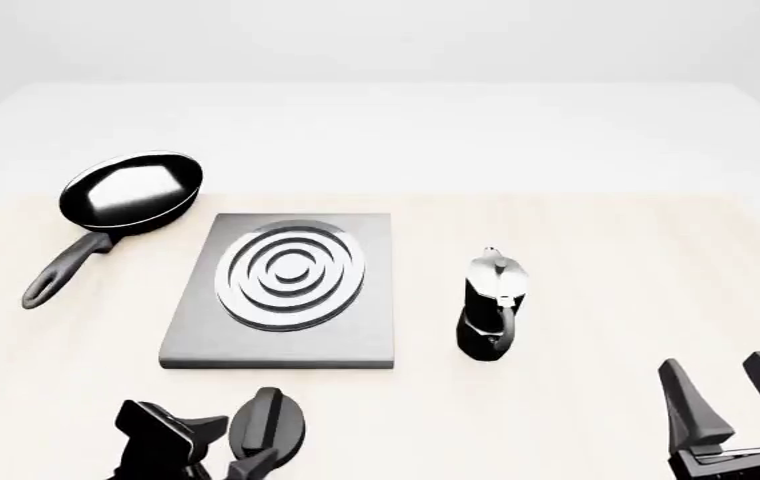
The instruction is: Turn on the stove and put the frying pan on it.
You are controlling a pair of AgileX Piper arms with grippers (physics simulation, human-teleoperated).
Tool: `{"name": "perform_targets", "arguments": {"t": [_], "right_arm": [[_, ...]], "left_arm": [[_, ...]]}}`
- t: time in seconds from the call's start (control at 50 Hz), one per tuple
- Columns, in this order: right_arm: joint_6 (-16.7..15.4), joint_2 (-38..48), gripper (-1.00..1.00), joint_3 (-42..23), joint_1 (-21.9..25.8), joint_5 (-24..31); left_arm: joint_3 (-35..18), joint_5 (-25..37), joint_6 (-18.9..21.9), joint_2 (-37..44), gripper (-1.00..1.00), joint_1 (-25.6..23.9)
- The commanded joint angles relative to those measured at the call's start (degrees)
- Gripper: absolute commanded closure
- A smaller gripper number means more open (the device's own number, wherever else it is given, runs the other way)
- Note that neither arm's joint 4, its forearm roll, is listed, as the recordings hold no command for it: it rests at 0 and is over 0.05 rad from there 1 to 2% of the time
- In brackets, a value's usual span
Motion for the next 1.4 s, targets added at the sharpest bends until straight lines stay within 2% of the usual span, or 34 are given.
{"name": "perform_targets", "arguments": {"t": [0.02,0.18,0.24,0.34,0.4,0.44,0.6,0.68,0.72,0.88,1.02,1.24,1.4], "right_arm": [[0.0,-0.6,-1.0,0.0,0.1,0.3],[0.0,-0.7,-1.0,0.0,0.0,0.4],[0.0,-1.0,-1.0,0.0,-0.1,0.6],[0.1,-1.2,-1.0,0.0,-0.2,0.8],[0.2,-1.2,-1.0,0.0,-0.1,0.8],[0.3,-1.5,-1.0,0.0,-0.2,1.0],[0.6,-1.1,-1.0,0.0,-0.3,0.7],[0.6,-1.0,-1.0,0.0,-0.3,0.5],[0.6,-1.2,-1.0,0.0,-0.4,0.8],[0.7,-1.5,-1.0,0.0,-0.7,0.9],[0.7,-1.1,-1.0,0.0,-0.6,0.5],[0.6,-1.1,-1.0,0.0,-0.4,0.2],[0.7,-2.0,-1.0,0.0,-0.1,0.9]], "left_arm": [[0.0,-5.9,0.4,6.6,-1.0,0.3],[-0.2,-8.5,1.1,9.5,-1.0,0.4],[0.1,-13.9,0.9,14.6,-1.0,0.1],[-0.2,-15.0,1.1,16.1,-1.0,0.3],[-0.7,-12.0,1.1,13.7,-1.0,0.2],[-0.3,-15.9,1.1,17.4,-1.0,-0.1],[-0.4,-15.0,0.0,16.2,-1.0,-2.7],[-0.6,-12.0,-0.9,13.0,-1.0,-5.1],[-1.3,-7.2,-1.1,8.5,-1.0,-6.1],[-1.6,-5.1,-1.9,5.3,-1.0,-10.2],[-3.8,5.0,-2.3,-4.5,-1.0,-13.6],[-5.9,14.2,-1.8,-13.9,-1.0,-15.7],[-8.4,25.0,-1.6,-25.5,-1.0,-16.1]]}}
